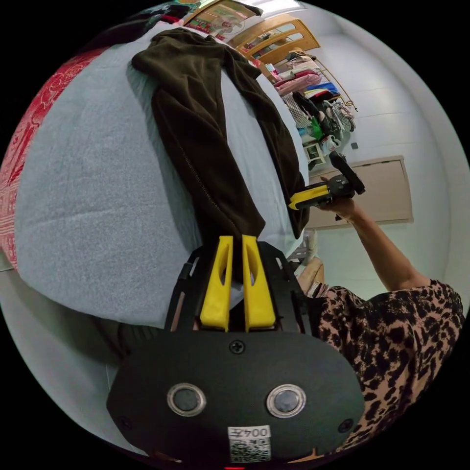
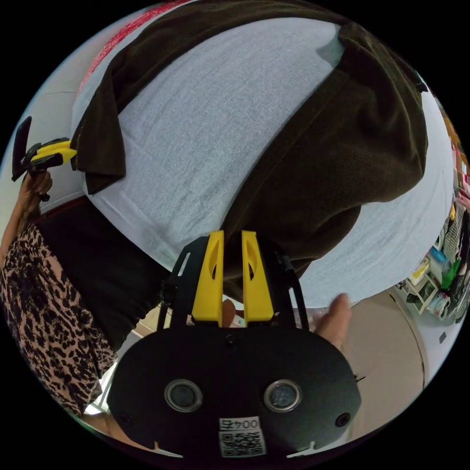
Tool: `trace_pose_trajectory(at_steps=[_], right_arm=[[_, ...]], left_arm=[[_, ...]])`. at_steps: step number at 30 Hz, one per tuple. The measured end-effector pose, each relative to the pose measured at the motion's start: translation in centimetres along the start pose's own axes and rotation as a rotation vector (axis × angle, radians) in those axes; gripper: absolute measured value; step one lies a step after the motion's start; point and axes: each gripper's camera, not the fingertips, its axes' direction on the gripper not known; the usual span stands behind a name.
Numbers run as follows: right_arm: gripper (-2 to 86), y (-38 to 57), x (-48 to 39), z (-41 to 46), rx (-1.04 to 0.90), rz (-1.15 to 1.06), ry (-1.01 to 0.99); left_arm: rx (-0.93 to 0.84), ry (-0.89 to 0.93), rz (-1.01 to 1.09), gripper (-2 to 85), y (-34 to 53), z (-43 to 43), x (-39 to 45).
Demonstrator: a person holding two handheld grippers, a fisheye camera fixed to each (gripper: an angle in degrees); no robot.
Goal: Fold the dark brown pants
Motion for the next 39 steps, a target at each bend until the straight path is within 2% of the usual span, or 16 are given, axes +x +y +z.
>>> trace_pose_trajectory(at_steps=[5,11,19,25,31,33,36,39], right_arm=[[5.7,1.0,-0.3,-0.5,0.018,-0.019,0.040],[6.6,1.8,0.1,-1.1,-0.013,0.006,0.033],[6.9,4.6,0.2,-1.9,0.037,0.107,0.024],[7.0,9.4,-0.1,-1.9,0.258,0.188,0.027],[6.7,13.5,1.2,-1.7,0.425,0.385,-0.145],[6.4,14.8,1.6,-2.1,0.491,0.400,-0.398],[5.7,16.0,-1.2,-3.0,0.667,0.238,-0.730],[8.1,14.6,-6.4,-2.5,0.621,0.099,-0.805]], left_arm=[[0.042,-0.067,0.036,3.2,1.3,-5.3,0.6],[0.033,-0.230,-0.099,3.0,2.9,-9.1,-5.6],[0.043,-0.027,-0.201,3.3,2.6,-9.9,-11.4],[0.044,0.027,-0.181,5.6,2.3,-10.8,-11.6],[0.042,0.068,-0.185,6.7,1.8,-11.4,-11.5],[0.036,0.067,-0.185,6.4,1.6,-11.5,-11.4],[0.031,0.066,-0.190,5.5,1.4,-11.7,-11.2],[0.038,0.075,-0.203,4.3,1.4,-11.9,-11.2]])
